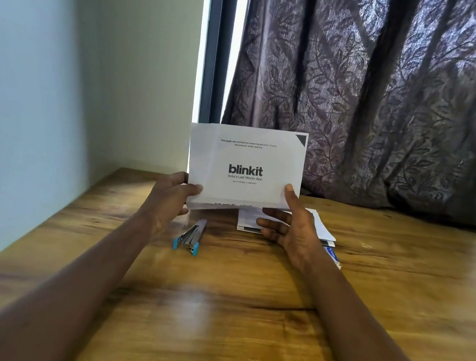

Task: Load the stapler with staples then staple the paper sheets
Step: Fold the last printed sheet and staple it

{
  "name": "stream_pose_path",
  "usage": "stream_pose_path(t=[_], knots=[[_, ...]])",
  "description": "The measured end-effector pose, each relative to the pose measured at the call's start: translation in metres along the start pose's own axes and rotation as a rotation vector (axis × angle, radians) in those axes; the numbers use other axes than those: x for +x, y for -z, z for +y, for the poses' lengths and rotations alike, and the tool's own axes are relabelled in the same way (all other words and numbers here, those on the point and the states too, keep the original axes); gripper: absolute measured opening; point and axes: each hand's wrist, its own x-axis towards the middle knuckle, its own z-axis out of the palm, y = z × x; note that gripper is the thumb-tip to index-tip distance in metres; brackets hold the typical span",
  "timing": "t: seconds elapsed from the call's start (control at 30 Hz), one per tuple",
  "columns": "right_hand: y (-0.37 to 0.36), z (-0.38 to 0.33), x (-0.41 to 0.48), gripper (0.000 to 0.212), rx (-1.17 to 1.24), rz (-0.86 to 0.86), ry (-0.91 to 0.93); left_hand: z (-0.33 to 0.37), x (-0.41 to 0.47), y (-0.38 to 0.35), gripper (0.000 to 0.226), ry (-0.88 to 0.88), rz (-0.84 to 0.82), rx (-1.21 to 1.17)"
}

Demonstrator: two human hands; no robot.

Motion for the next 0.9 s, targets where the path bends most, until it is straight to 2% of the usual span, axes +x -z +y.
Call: stream_pose_path(t=[0.1,0.27,0.33,0.47,0.6,0.73,0.9], knots=[[0.0,0.002,0.0,0.042,0.035,0.022,0.019,-0.002,0.001,0.0,0.007,0.023,0.041,0.001],[0.0,0.002,0.0,0.018,0.116,0.026,0.055,-0.003,0.003,0.004,0.007,0.071,0.074,-0.023],[-0.001,0.002,0.002,0.027,0.121,0.051,0.063,-0.003,0.005,0.005,0.006,0.089,0.08,-0.061],[0.001,0.003,0.005,0.061,0.112,0.034,0.084,-0.002,0.006,0.007,0.011,0.099,0.066,-0.202],[0.0,0.004,0.003,0.06,0.039,-0.059,0.079,0.0,0.008,0.012,0.041,0.086,0.073,-0.334],[-0.003,0.004,-0.003,0.05,0.026,-0.106,0.088,0.001,0.008,0.014,0.056,0.075,0.053,-0.179],[0.005,-0.007,-0.008,0.068,0.138,-0.096,0.105,0.008,-0.002,0.01,0.058,-0.037,-0.096,0.028]])
